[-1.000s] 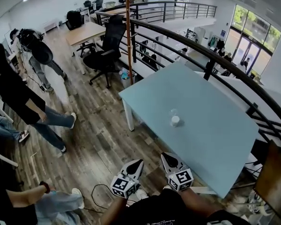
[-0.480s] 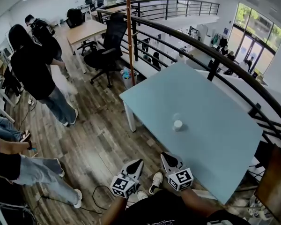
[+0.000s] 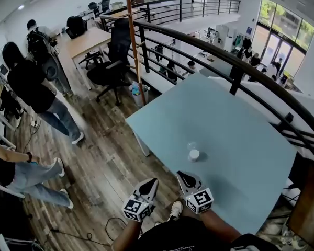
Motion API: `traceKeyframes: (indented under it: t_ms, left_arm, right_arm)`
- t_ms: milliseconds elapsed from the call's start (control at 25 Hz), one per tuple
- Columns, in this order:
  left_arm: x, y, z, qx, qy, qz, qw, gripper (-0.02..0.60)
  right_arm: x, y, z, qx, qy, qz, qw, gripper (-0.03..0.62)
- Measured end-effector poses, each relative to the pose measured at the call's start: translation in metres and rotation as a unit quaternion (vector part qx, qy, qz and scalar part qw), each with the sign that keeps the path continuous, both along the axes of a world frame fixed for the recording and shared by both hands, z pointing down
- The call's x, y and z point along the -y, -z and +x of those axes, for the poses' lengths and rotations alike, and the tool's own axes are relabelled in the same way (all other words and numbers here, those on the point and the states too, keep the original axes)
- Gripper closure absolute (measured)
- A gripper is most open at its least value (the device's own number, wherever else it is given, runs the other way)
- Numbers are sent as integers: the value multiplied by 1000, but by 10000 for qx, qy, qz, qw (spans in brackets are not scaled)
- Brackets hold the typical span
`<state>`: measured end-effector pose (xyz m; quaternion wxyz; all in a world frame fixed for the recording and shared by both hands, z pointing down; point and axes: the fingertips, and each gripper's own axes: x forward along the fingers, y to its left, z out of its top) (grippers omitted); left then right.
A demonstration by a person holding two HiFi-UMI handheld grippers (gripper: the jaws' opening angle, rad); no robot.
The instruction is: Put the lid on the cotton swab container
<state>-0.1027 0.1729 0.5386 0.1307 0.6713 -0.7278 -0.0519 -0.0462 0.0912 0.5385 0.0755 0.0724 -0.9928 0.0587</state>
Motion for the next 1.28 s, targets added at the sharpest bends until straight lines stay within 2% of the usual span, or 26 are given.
traceKeyframes:
  t_ms: [160, 320, 440, 760, 960, 1280]
  left_arm:
    - [32, 8, -13, 158, -55, -147, 9998, 571]
    - [58, 8, -14, 42, -102, -236, 9997, 571]
    - [76, 5, -17, 116, -136, -200, 9996, 571]
    - [111, 6, -20, -93, -254, -267, 9993, 571]
    - [142, 4, -25, -132, -575, -243, 9980, 571]
    - [200, 13, -49, -64, -1251, -218, 9919, 571]
  right_arm:
    - [29, 5, -14, 23, 61, -39, 10000, 574]
    - [52, 6, -21, 68, 90, -74, 9999, 574]
    - [67, 7, -21, 98, 56, -61, 9999, 574]
    - [100, 0, -14, 7, -232, -109, 9997, 574]
    - [124, 1, -12, -22, -552, -78, 9984, 574]
    - [171, 11, -33, -18, -1168, -8, 9932, 574]
